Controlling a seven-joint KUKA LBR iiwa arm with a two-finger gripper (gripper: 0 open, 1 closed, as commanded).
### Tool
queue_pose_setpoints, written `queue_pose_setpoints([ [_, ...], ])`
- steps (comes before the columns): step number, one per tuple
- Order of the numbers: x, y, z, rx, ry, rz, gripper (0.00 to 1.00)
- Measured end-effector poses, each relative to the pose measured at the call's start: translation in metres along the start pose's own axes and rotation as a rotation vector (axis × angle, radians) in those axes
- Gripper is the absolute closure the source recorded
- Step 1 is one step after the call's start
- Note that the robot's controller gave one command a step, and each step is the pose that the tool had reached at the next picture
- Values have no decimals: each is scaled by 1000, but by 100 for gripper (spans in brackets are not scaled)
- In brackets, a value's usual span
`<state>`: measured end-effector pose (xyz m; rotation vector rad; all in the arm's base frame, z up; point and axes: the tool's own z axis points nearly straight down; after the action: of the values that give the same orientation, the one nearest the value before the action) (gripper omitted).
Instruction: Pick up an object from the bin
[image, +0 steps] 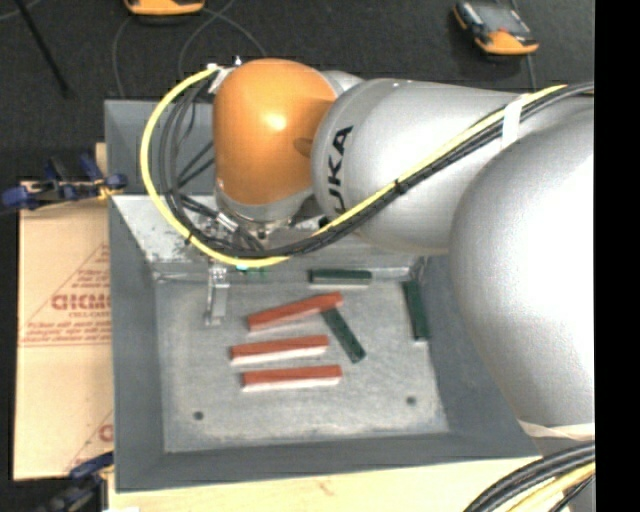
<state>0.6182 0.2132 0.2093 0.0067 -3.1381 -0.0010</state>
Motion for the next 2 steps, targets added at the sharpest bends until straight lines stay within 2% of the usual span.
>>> queue_pose_setpoints([
  [1, 2, -68, 132, 2, 0, 34, 0],
  [2, 49, -143, 139, 3, -4, 0, 0],
])
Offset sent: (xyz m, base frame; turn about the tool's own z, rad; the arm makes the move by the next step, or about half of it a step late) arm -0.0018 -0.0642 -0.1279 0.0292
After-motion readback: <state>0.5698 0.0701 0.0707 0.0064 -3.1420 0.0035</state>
